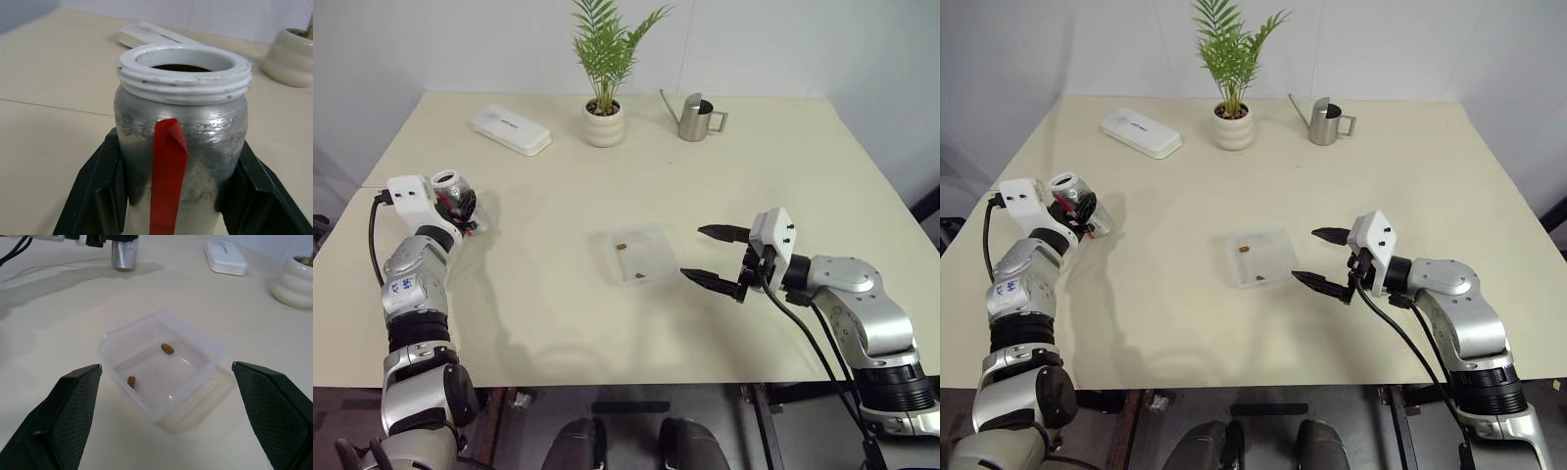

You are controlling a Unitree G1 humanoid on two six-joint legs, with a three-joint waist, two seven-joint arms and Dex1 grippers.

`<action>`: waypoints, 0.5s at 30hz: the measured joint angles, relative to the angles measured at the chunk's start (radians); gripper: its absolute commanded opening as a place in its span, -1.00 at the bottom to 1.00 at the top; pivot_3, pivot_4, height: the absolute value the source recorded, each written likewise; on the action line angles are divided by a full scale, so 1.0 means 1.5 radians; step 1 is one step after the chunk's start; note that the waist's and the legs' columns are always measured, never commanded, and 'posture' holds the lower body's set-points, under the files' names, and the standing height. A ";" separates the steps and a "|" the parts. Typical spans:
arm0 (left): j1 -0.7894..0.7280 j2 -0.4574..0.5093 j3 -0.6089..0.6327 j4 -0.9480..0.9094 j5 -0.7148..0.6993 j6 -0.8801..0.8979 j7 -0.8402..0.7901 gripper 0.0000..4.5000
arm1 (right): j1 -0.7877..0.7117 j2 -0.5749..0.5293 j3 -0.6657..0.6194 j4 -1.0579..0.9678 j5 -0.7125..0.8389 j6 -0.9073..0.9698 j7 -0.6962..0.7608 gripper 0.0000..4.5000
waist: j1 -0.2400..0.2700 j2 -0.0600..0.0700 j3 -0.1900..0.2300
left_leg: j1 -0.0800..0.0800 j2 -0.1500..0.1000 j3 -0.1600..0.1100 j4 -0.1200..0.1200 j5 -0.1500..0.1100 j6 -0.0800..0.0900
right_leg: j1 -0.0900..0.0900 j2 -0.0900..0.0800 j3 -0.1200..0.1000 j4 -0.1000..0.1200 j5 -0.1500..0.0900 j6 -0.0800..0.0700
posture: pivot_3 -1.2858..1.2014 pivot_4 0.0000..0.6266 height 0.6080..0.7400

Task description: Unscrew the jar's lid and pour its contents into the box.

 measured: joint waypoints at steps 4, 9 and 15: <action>0.036 -0.001 -0.021 0.004 0.004 -0.078 -0.017 0.03 | -0.001 0.009 0.006 0.002 -0.001 0.000 0.001 1.00 | -0.003 -0.001 0.000 | 0.000 0.000 0.000 0.000 0.000 0.000 | 0.000 -0.001 0.000 0.000 0.000 0.000 | 0.03 -0.52 1.00; 0.054 -0.003 -0.021 0.004 -0.011 -0.121 -0.034 0.68 | -0.002 0.012 0.006 0.008 -0.001 0.000 0.002 1.00 | -0.005 -0.001 0.000 | 0.000 0.000 0.000 -0.001 0.000 0.000 | 0.000 -0.001 0.000 0.000 0.000 0.000 | 0.03 -0.52 1.00; 0.087 -0.002 -0.023 -0.005 -0.020 -0.134 -0.041 0.98 | -0.002 0.013 0.007 0.008 -0.001 0.000 0.008 1.00 | -0.006 -0.001 0.000 | 0.000 0.000 0.001 -0.001 0.000 0.000 | 0.000 -0.001 0.000 0.000 0.000 0.000 | 0.03 -0.52 1.00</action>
